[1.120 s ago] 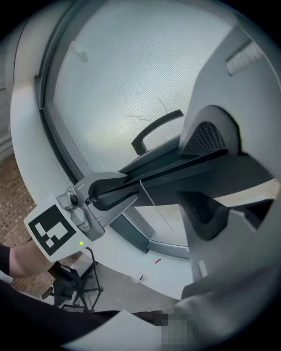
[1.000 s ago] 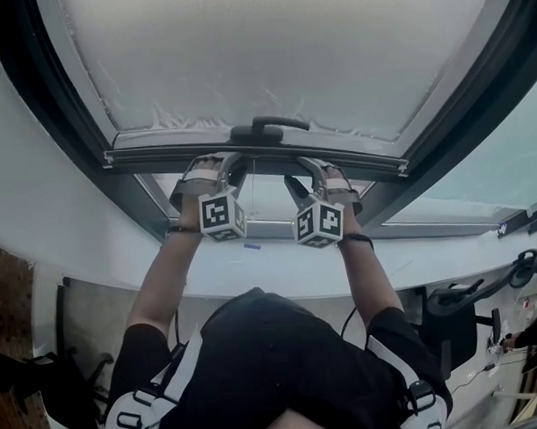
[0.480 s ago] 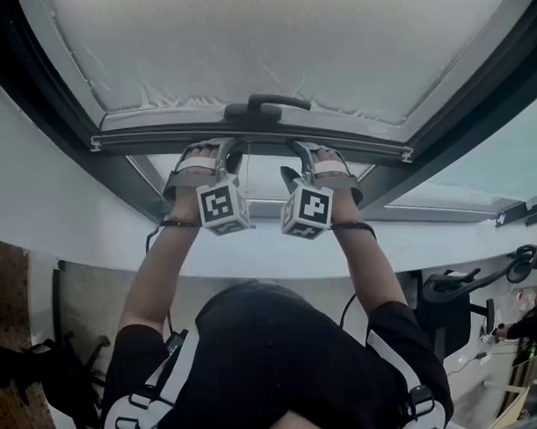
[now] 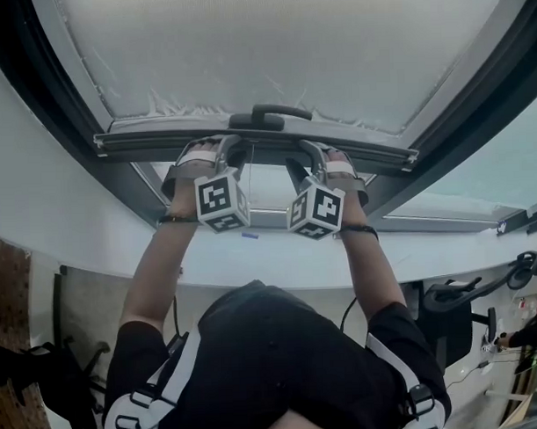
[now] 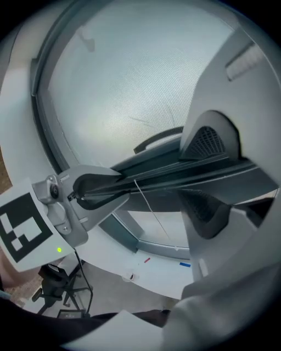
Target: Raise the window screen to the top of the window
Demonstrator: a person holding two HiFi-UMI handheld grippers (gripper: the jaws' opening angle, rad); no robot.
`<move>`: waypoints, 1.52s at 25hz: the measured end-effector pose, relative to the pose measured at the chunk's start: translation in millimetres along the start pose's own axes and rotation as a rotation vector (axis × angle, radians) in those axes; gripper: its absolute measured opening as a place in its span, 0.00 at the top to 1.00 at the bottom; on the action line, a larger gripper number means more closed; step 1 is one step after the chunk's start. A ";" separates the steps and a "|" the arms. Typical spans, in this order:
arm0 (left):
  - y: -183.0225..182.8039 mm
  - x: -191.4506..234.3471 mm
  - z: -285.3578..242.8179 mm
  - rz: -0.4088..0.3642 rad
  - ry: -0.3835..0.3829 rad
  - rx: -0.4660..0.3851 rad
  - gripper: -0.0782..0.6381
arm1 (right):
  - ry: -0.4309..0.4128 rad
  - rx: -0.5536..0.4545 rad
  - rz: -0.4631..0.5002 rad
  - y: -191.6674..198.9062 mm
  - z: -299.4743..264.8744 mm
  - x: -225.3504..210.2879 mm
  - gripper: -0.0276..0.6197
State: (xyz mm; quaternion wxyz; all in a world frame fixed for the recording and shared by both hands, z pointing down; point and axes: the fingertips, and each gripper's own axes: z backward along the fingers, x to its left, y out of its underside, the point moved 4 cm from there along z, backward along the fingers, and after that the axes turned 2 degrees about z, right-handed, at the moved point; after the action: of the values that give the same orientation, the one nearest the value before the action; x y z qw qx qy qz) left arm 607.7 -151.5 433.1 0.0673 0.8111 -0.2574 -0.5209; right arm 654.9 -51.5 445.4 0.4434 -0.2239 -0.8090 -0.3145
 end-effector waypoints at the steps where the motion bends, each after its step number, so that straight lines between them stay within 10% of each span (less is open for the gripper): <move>1: -2.6 5.7 3.2 -0.001 -0.020 -0.009 0.73 | 0.016 -0.016 -0.012 -0.4 1.6 -4.1 0.69; 9: -17.9 46.8 19.9 -0.053 -0.129 -0.028 0.84 | 0.231 -0.125 -0.084 -13.1 18.3 -40.0 0.67; 13: -28.6 68.7 34.2 -0.034 -0.186 -0.067 0.84 | 0.349 -0.287 -0.331 -18.9 53.1 -58.4 0.74; 18: -39.3 98.6 50.6 0.029 -0.162 -0.108 0.84 | 0.140 -0.441 -0.743 -20.7 52.5 -14.1 0.82; 29: -57.2 139.5 73.3 0.049 -0.216 -0.148 0.83 | -0.110 -0.525 -0.969 -70.1 -23.3 -19.3 0.74; 38: -61.4 158.8 81.1 0.082 -0.240 -0.207 0.82 | -0.146 -0.537 -1.063 -60.0 -19.4 5.8 0.95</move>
State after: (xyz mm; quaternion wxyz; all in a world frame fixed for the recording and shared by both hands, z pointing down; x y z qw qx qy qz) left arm 609.3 -163.3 244.9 0.1405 0.7204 -0.2413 -0.6349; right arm 624.7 -106.9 439.6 0.0966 0.0863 -0.7305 -0.6705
